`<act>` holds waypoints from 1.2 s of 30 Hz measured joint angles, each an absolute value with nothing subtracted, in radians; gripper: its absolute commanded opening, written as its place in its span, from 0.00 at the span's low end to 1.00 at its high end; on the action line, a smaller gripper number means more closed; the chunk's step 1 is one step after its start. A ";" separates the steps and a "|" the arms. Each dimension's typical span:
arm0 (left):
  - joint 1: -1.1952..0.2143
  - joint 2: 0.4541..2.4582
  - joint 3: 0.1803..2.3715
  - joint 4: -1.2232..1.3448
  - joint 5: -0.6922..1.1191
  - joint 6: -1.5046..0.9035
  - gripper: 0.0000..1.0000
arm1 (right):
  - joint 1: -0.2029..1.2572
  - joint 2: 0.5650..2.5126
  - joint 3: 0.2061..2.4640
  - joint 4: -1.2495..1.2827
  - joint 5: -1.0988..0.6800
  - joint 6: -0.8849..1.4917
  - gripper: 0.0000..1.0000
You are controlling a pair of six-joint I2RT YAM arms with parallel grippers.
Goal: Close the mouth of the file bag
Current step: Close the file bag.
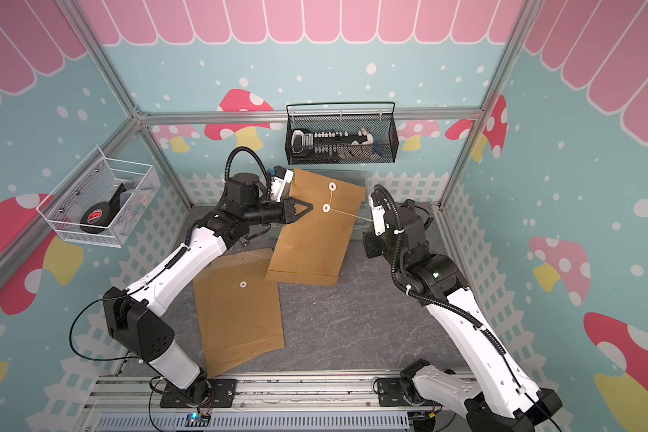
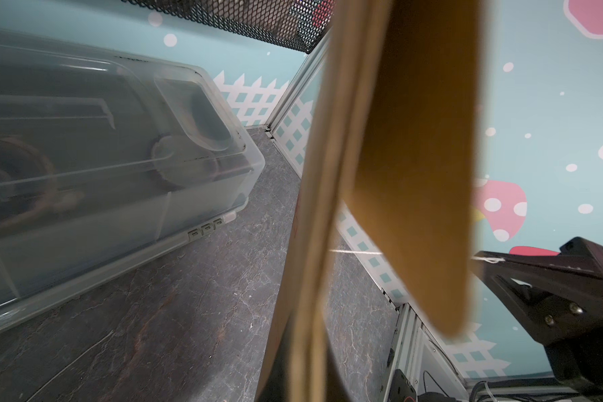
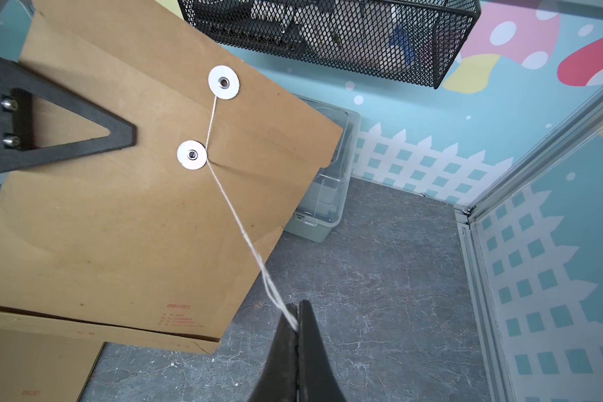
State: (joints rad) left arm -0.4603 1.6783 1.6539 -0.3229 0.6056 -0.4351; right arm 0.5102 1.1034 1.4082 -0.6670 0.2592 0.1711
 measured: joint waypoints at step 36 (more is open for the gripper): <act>-0.482 1.744 1.636 -0.304 0.601 -0.477 0.00 | 0.547 1.143 1.513 -0.604 -0.047 0.312 0.00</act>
